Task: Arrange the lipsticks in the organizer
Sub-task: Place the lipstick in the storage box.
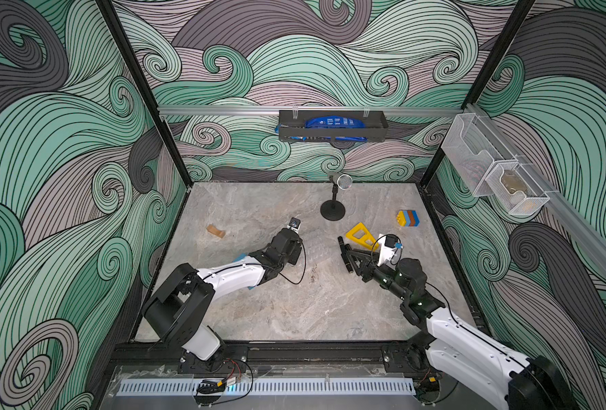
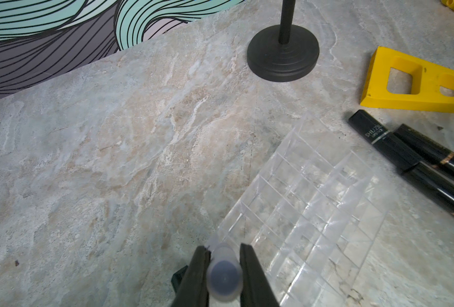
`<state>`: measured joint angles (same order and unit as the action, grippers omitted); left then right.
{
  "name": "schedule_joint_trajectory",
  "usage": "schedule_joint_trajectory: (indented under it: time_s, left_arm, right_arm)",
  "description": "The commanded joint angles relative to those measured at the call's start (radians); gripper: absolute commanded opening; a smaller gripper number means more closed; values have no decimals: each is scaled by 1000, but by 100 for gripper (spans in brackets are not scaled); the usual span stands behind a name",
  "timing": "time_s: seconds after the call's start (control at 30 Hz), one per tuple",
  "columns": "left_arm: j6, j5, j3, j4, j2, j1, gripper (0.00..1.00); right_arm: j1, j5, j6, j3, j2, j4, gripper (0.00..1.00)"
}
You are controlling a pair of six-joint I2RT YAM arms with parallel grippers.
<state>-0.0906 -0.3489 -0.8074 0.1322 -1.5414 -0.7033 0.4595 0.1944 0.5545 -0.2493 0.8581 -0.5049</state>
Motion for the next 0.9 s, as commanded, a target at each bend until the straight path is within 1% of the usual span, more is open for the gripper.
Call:
schedule_joint_trajectory:
  time_s: [0.0,0.07,0.2,0.33,0.47,0.6,0.7,0.77,0.87]
  left_arm:
    - [21,-31,0,19,-11,-3,1]
    - [12,-30,-9,1,-13,-4,6]
    - [-45,-23,-31,-78,-13,-5,17]
    - [-67,-17,-38,-108,-4,-4,26]
    - [-84,-8,-61,-153,44,-4,39]
    - [-83,34,-72,-167,129,-5,47]
    - [-83,85,-77,-192,213,-5,52]
    - [-82,97,-70,-199,249,-4,54]
    - [-94,99,-65,-255,316,-3,56]
  right_arm:
    - [-6,17,3,-19,-8,1,39]
    - [-6,18,4,-22,-10,6,39]
    - [-6,15,1,-28,-14,23,39]
    - [-6,7,4,-33,-13,38,39]
    - [-6,-32,-1,-61,-6,95,42]
    - [-5,-126,-24,-117,27,226,45]
    - [-6,-198,-64,-182,94,385,45]
    - [-10,-225,-88,-214,130,460,45]
    - [-10,-251,-140,-290,196,567,45]
